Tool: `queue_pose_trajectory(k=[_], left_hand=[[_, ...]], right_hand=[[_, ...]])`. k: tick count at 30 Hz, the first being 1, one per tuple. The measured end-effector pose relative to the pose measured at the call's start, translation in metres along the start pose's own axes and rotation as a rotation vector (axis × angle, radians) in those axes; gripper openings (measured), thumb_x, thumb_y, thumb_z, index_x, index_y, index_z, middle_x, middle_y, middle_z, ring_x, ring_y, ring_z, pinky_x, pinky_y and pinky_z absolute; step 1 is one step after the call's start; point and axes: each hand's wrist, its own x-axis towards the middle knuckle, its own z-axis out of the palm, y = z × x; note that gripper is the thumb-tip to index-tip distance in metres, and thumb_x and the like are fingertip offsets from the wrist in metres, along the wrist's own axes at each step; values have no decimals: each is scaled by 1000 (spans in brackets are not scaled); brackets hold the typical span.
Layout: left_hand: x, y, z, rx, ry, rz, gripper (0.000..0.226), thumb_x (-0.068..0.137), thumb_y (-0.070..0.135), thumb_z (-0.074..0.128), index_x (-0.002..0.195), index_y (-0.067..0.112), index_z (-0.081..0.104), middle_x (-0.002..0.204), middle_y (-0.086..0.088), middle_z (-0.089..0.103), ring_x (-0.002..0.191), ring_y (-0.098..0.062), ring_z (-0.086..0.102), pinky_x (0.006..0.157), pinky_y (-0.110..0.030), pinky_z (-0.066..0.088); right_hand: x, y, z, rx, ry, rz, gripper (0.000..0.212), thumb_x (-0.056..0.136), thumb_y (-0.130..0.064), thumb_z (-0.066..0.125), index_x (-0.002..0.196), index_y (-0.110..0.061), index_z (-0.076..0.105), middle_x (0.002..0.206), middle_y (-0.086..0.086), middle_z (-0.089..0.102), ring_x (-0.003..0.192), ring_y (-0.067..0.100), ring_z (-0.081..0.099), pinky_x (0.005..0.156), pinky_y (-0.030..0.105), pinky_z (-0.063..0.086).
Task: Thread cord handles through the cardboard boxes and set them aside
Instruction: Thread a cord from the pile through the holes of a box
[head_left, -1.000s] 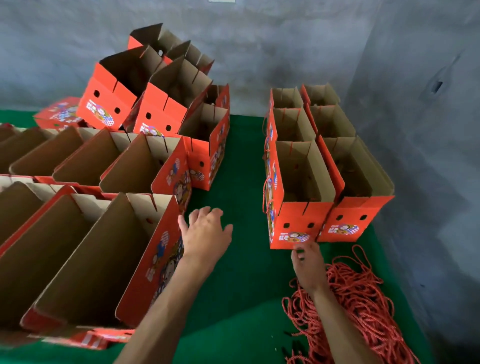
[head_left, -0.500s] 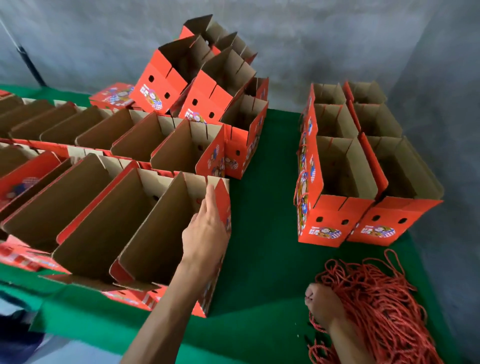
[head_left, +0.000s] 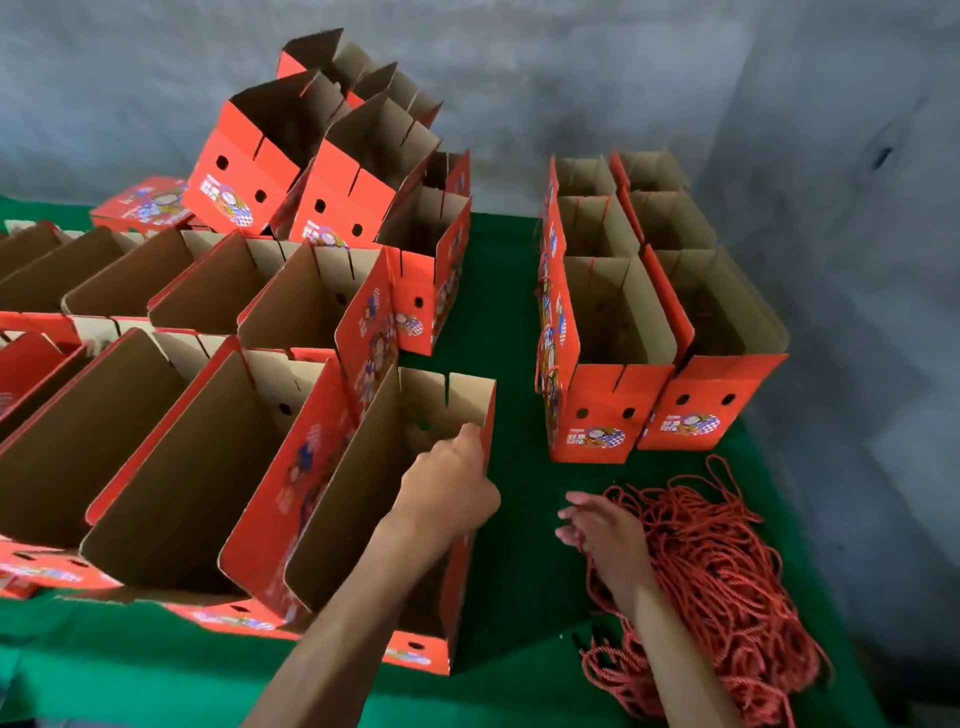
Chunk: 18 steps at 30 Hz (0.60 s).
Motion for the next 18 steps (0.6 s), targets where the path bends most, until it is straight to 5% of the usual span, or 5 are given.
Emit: queue_pose_trajectory(k=[5, 10, 14, 18], left_hand=[[-3, 30, 24, -43, -118, 105, 32, 92, 34, 60, 120, 25, 46, 113, -1, 66, 103, -28, 67, 93, -47, 56], [4, 47, 38, -95, -151, 128, 29, 94, 41, 55, 119, 27, 51, 108, 2, 65, 97, -23, 68, 91, -47, 58], [10, 54, 49, -191, -224, 79, 21, 98, 39, 50, 115, 26, 55, 108, 1, 67, 98, -24, 68, 93, -48, 57], [17, 55, 51, -322, -327, -13, 11, 101, 32, 48, 102, 27, 58, 111, -2, 68, 100, -22, 66, 97, -43, 54]], right_hand=[[-14, -37, -5, 318, -74, 16, 21, 104, -11, 57, 117, -7, 73, 107, 17, 77, 76, 27, 74, 73, 35, 62], [-31, -51, -17, 737, -210, 81, 39, 104, -5, 39, 141, -15, 50, 135, 18, 66, 119, 48, 65, 87, 53, 61], [-40, -40, -27, 548, -152, 116, 44, 106, -5, 45, 140, -32, 51, 131, 9, 69, 105, 47, 71, 66, 48, 62], [-45, -6, -37, 285, -12, 154, 31, 96, 5, 65, 127, 2, 60, 109, 22, 75, 82, 36, 76, 63, 33, 63]])
